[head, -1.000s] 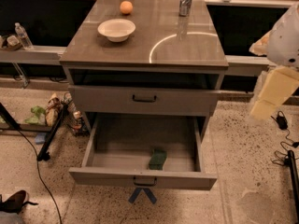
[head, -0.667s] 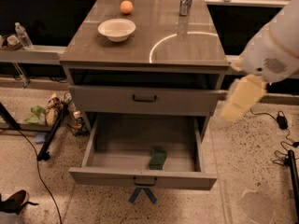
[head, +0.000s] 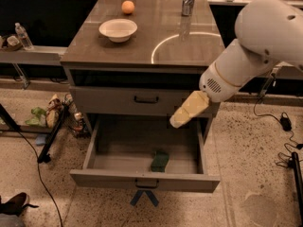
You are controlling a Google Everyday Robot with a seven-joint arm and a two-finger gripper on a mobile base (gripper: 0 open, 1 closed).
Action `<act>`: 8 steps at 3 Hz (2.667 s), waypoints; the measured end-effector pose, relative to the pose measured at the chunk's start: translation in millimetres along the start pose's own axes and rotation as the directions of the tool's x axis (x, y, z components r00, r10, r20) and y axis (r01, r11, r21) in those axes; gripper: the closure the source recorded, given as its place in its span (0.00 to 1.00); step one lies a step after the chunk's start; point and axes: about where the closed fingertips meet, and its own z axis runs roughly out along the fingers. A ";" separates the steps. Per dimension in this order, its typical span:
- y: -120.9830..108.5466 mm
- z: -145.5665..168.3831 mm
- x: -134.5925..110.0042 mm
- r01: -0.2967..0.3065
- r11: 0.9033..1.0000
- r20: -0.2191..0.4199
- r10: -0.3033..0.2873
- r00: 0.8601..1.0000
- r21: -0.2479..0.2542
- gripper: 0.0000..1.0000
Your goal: Pick sponge from middle drawer and place on counter
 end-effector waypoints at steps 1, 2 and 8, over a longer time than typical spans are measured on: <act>0.1 1.9 -2.4 -0.081 0.997 0.005 0.081 0.997 0.003 0.00; 0.2 1.9 -2.4 -0.080 0.997 0.005 0.080 0.997 0.003 0.00; -66.5 208.5 31.3 -0.346 0.932 -0.008 0.349 0.937 0.110 0.00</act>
Offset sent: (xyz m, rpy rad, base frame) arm 0.0025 0.0024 -0.0014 0.0132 0.0225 -0.0730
